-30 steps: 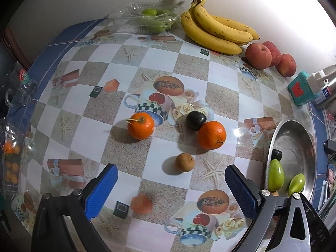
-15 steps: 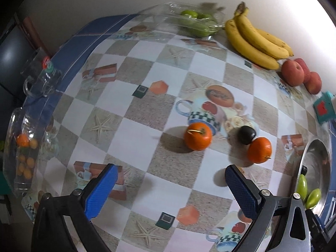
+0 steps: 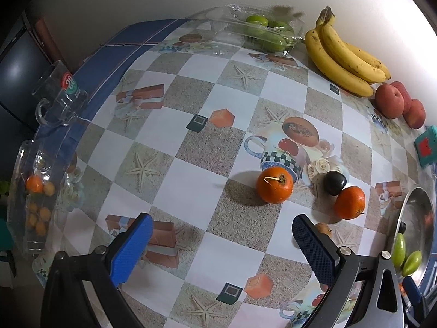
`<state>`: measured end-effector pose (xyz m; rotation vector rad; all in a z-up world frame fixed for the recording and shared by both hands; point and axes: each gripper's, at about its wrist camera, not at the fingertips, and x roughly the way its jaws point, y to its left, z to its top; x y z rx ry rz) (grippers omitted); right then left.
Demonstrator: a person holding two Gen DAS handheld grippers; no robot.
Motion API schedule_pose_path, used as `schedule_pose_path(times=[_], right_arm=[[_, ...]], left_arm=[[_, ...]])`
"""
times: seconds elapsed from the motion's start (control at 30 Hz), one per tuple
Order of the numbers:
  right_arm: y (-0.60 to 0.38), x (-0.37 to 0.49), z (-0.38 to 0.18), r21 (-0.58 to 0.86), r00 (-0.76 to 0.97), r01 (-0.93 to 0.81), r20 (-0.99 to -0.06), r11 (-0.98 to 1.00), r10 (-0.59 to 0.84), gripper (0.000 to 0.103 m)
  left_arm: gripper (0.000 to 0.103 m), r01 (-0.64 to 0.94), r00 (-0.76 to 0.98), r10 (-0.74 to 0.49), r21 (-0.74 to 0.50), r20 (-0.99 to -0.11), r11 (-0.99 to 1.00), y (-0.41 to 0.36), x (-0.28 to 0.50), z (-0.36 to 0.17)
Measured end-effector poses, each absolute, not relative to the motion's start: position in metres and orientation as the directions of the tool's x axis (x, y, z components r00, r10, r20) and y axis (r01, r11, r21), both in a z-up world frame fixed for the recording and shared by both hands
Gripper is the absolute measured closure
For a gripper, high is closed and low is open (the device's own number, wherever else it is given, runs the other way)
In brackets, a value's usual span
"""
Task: Organize fruits
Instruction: 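Move both grippers back from the basin toward the loose fruit, then reach the right gripper to the large orange while the left reaches the dark plum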
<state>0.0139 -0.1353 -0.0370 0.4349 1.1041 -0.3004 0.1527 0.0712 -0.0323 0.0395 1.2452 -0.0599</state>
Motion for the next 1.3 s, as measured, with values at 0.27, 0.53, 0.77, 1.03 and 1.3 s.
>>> schedule_pose_path(times=[0.27,0.53,0.77,1.03,1.3], right_arm=[[-0.116,0.035,-0.035,0.196,0.457,0.402,-0.889,0.895,-0.01,0.009],[-0.103,0.046,-0.039,0.159,0.469,0.37,-0.882,0.915,-0.036,0.009],[-0.098,0.06,-0.039,0.138,0.474,0.357,-0.879,0.924,-0.052,0.009],[-0.111,0.077,-0.033,0.185,0.512,0.379,-0.858,0.907,-0.039,0.009],[-0.109,0.094,-0.035,0.207,0.544,0.348,-0.839,0.914,-0.018,0.009]], left_arm=[[0.0,0.068,0.33,-0.013,0.01,-0.944,0.998,0.074,0.159,-0.031],[0.0,0.074,0.331,-0.033,-0.008,-0.943,0.997,0.074,0.166,-0.033],[0.0,0.077,0.338,-0.032,-0.006,-0.941,0.997,0.074,0.174,-0.033],[0.0,0.07,0.345,-0.03,-0.006,-0.938,0.997,0.075,0.182,-0.034],[0.0,0.073,0.342,-0.056,-0.032,-0.938,0.997,0.07,0.189,-0.037]])
